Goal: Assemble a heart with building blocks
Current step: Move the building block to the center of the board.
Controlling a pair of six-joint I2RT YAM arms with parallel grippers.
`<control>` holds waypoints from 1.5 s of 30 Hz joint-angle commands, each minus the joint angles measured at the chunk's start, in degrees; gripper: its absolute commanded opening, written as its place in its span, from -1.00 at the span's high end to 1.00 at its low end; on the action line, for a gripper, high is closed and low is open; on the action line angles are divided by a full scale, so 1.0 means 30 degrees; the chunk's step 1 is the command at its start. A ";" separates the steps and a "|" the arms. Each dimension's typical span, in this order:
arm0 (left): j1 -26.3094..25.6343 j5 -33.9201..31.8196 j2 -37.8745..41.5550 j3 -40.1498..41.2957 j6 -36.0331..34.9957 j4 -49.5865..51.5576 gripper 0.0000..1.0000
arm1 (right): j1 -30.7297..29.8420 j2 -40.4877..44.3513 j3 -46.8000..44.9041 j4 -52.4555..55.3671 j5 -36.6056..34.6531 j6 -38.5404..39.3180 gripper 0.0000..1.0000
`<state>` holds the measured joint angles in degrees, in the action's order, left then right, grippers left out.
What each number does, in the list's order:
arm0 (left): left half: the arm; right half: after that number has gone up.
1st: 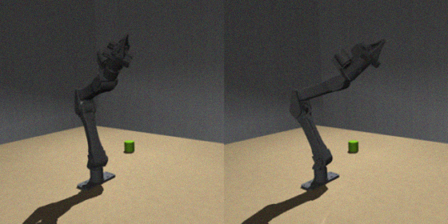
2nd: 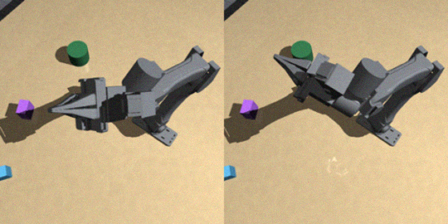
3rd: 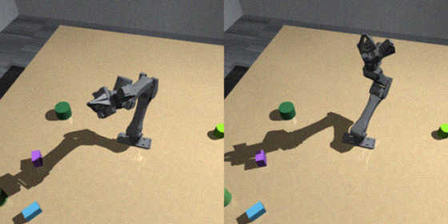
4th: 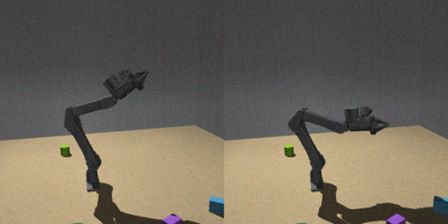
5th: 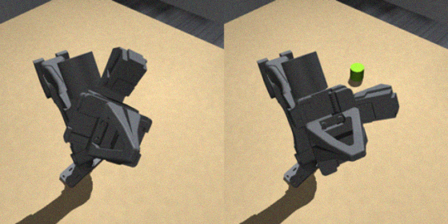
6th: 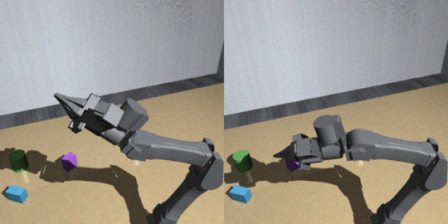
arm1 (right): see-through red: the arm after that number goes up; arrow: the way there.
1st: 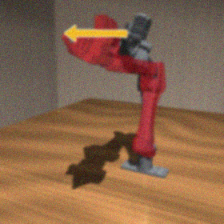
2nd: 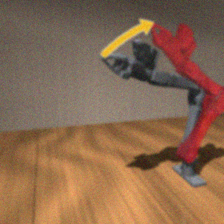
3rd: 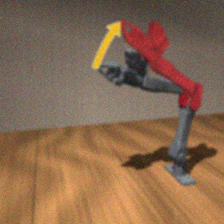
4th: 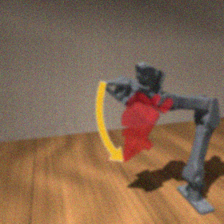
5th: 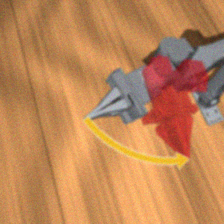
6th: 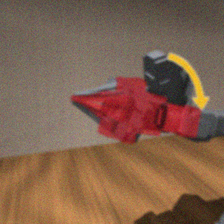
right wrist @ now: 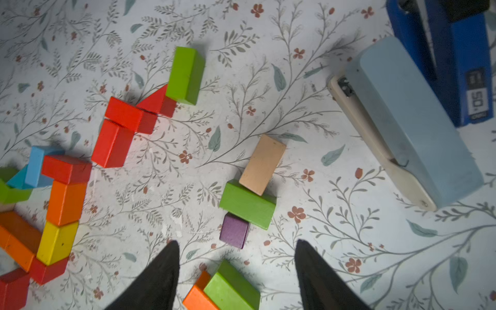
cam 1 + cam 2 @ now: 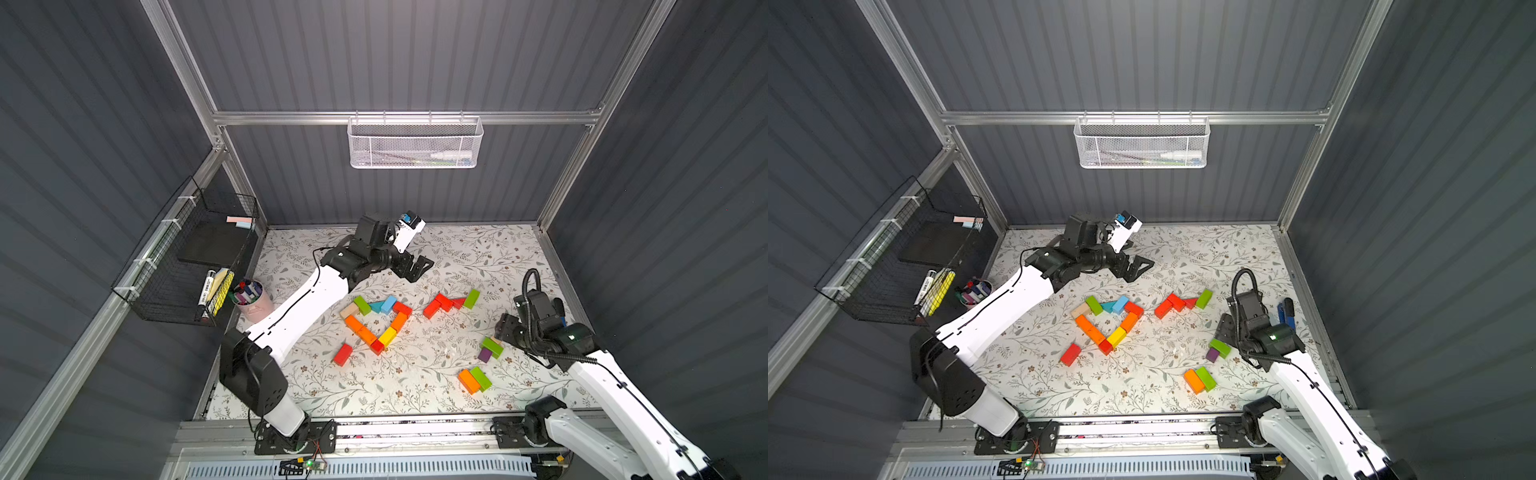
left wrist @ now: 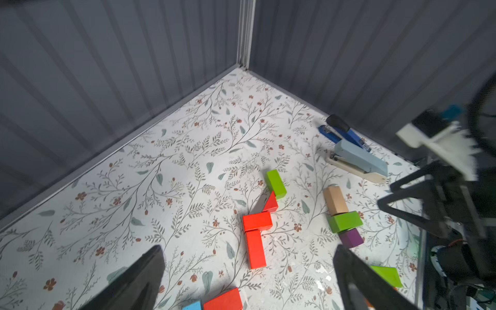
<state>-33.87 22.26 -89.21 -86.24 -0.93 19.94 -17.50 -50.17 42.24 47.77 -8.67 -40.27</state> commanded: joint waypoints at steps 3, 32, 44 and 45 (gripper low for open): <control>-0.0210 0.1208 0.1771 0.2370 -0.1095 -0.2069 -0.98 | 0.1855 -0.1643 -0.1603 -0.2559 0.0532 0.0137 -0.25; -0.0166 0.0133 0.1903 0.3009 -0.0892 -0.2133 -0.98 | 0.3488 -1.3287 0.4149 -0.4690 0.5109 0.8803 0.60; -0.0166 0.0492 0.1782 0.2882 -0.0767 -0.2081 -0.98 | 0.3009 -1.4083 0.5239 -0.3792 0.2606 1.1441 0.53; -0.0166 0.0454 0.1764 0.2829 -0.0749 -0.2023 -0.98 | 0.2909 -1.4293 0.5352 -0.3764 0.2538 1.1565 0.52</control>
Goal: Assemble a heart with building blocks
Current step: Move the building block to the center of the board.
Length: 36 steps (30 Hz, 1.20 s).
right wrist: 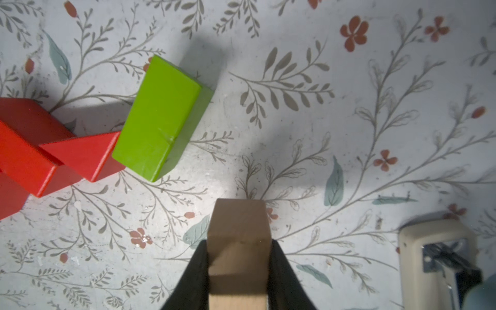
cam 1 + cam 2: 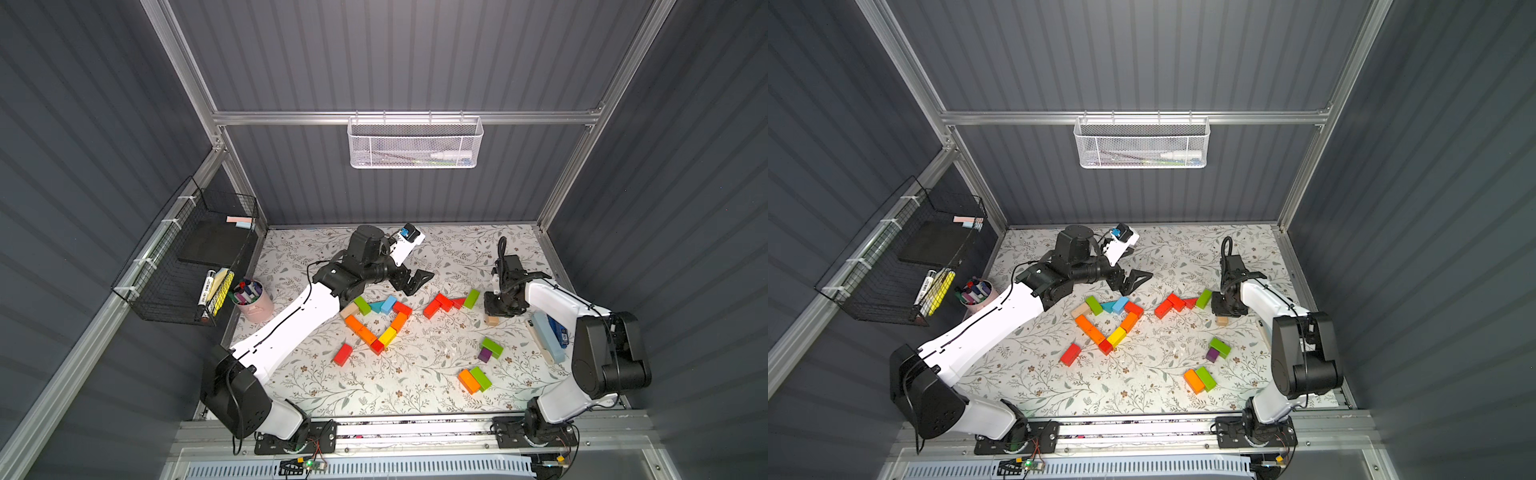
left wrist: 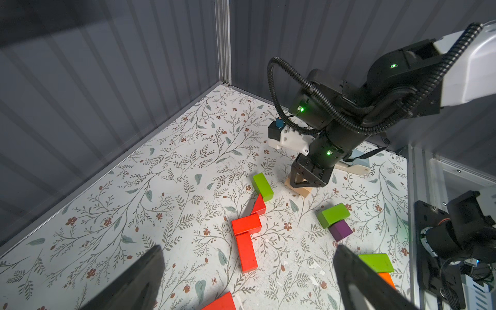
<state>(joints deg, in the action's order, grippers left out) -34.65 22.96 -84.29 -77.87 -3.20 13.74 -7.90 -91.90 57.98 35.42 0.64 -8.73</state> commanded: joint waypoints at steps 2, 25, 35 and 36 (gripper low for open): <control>0.0096 0.0108 0.0114 -0.0026 0.0135 0.0082 -0.98 | -0.0542 -0.0804 0.0394 0.0522 -0.0946 0.1424 0.51; 0.0104 0.0348 -0.0216 -0.0107 0.0214 0.0196 -0.98 | -0.1531 -0.1540 0.1290 0.1223 -0.2299 0.2612 -0.29; 0.0121 0.0258 -0.0038 -0.0082 0.0218 0.0226 -0.98 | -0.2054 0.1299 -0.0809 0.3058 -0.2750 -0.5243 -0.26; 0.0122 0.0257 -0.0049 -0.0075 0.0214 0.0226 -0.98 | -0.2039 0.1628 -0.1101 0.3225 -0.2921 -0.5787 -0.21</control>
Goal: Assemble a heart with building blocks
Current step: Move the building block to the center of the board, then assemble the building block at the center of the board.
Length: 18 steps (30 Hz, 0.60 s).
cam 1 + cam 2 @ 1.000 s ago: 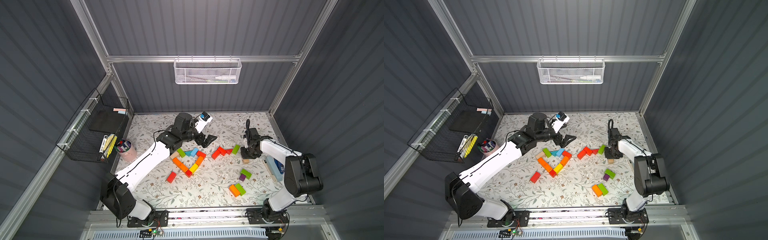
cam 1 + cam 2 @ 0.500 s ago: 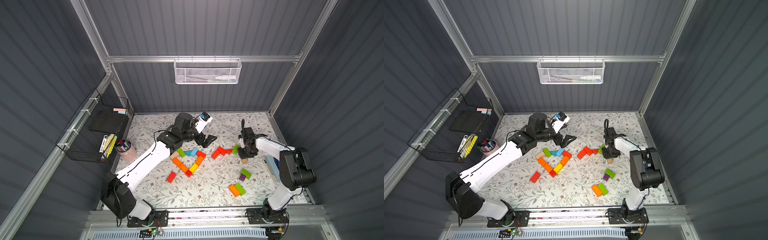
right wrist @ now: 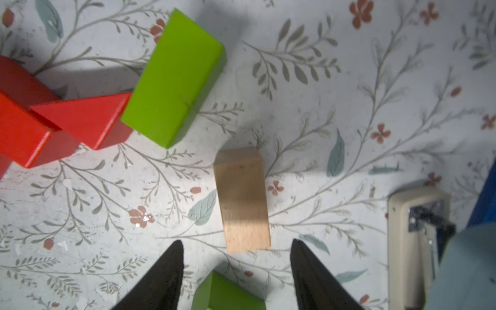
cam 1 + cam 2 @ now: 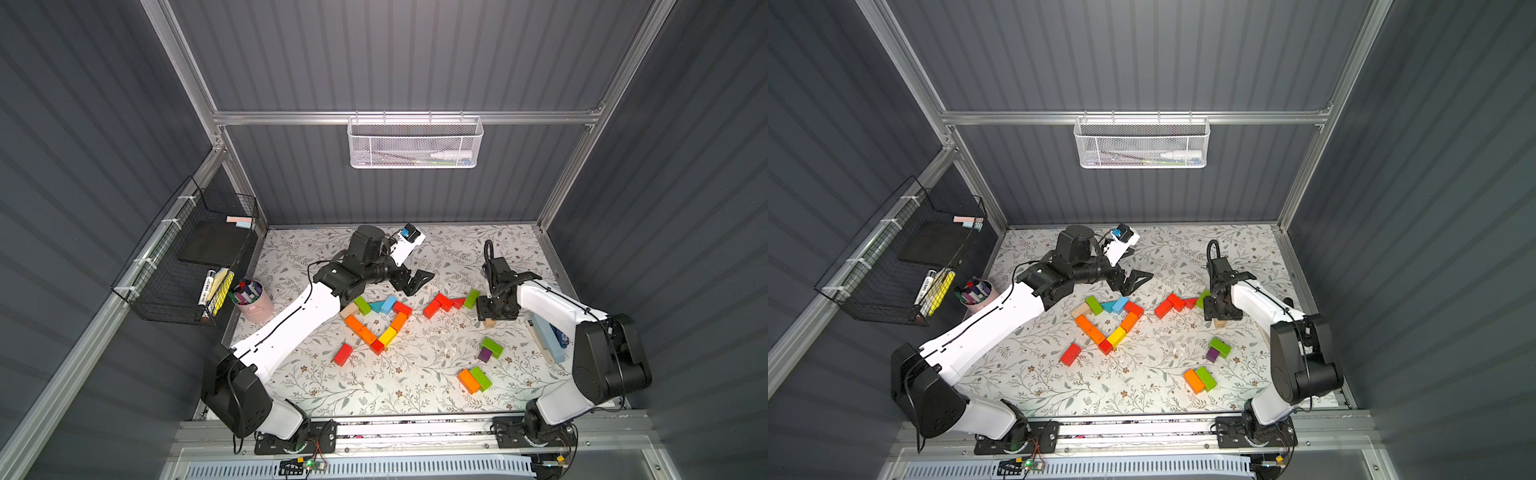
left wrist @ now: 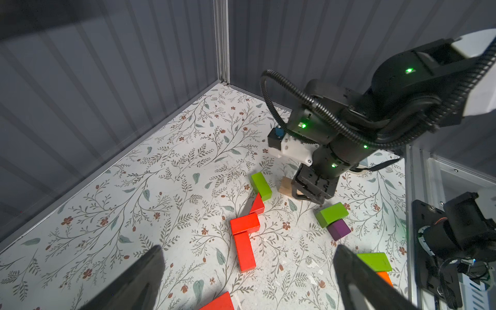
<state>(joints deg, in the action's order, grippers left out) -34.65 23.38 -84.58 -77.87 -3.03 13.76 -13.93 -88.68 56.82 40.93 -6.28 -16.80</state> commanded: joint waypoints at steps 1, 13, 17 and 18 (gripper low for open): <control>0.0126 0.0119 0.0079 -0.0087 0.0169 0.0218 -0.98 | -0.0043 0.1001 -0.1085 0.1393 -0.0584 -0.3518 -0.18; 0.0184 0.0045 0.0239 -0.0075 0.0181 0.0255 -0.98 | 0.0074 0.1248 -0.2327 -0.1132 0.1127 -0.5091 0.18; 0.0213 -0.0086 0.0329 -0.0053 0.0152 0.0273 -0.98 | 0.0099 0.0344 -0.2228 -0.1796 0.1023 -0.4995 0.19; 0.0228 -0.0110 0.0288 -0.0052 0.0137 0.0254 -0.98 | 0.0089 0.0127 -0.2205 -0.1884 0.1012 -0.4958 0.21</control>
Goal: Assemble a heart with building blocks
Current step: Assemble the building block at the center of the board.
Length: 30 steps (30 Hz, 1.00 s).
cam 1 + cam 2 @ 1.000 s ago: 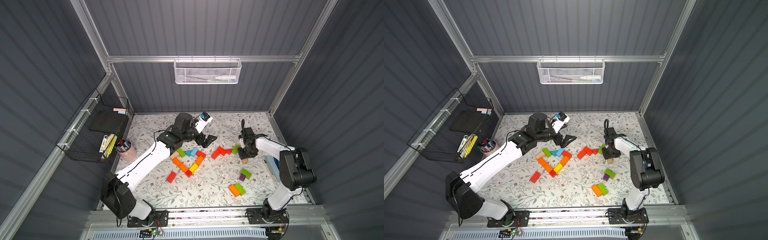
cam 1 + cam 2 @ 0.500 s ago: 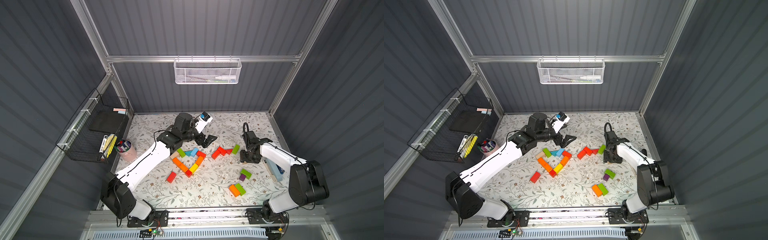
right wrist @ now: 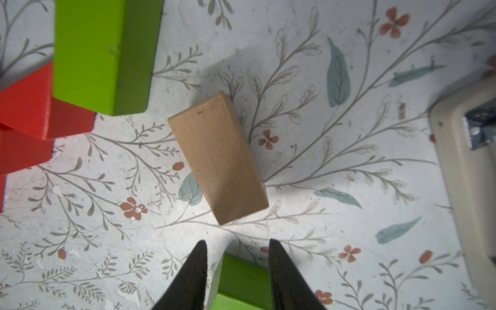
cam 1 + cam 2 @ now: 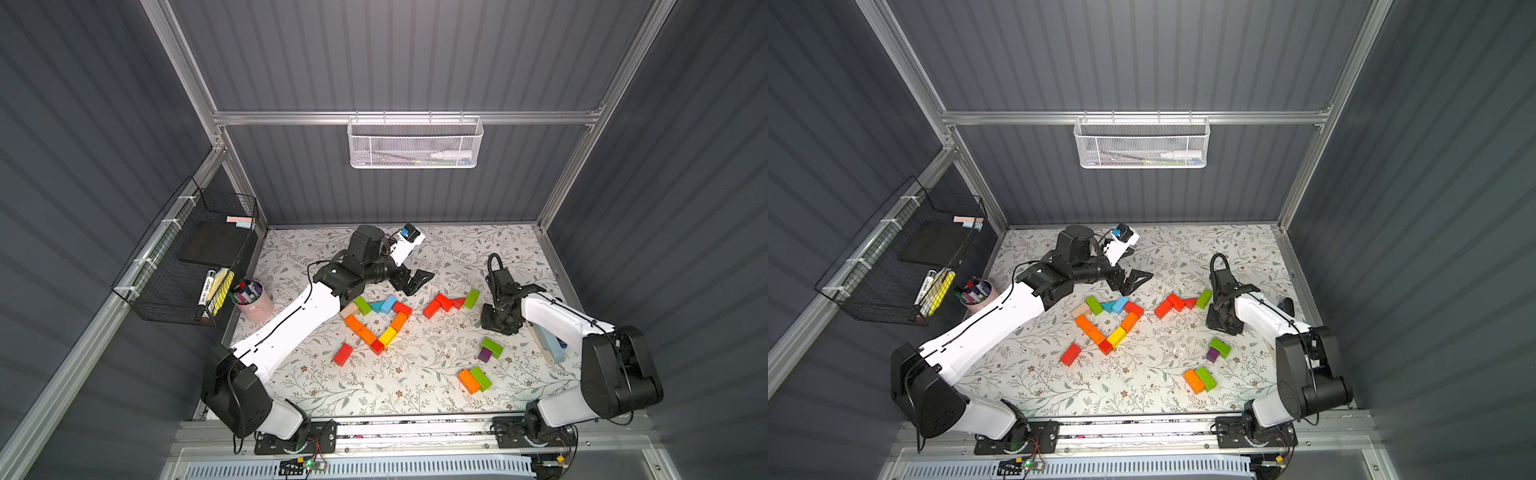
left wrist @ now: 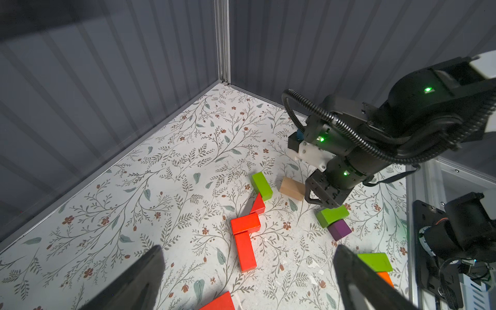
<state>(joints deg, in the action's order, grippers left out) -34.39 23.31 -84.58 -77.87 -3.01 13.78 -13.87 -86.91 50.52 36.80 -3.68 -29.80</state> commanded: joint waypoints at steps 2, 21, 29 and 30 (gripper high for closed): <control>0.0155 -0.0059 0.0230 -0.0060 0.0161 0.0267 -0.98 | 0.0125 -0.0911 -0.0084 -0.0787 -0.0141 -0.0504 0.23; 0.0247 0.0092 -0.0166 -0.0050 0.0174 0.0212 -0.99 | 0.2300 -0.2460 0.1187 -0.1398 -0.0755 0.2672 0.29; 0.0273 0.0198 -0.0256 -0.0039 0.0195 0.0182 -0.98 | 0.2425 -0.2962 0.1791 -0.1753 -0.0136 0.3561 0.01; 0.0274 0.0222 -0.0285 -0.0065 0.0211 0.0182 -0.98 | 0.2425 -0.3005 0.1821 -0.1822 -0.0037 0.3629 0.00</control>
<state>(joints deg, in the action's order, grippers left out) -33.89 23.18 -84.97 -77.87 -3.01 13.76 -6.68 -95.20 54.83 31.64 -4.89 -20.16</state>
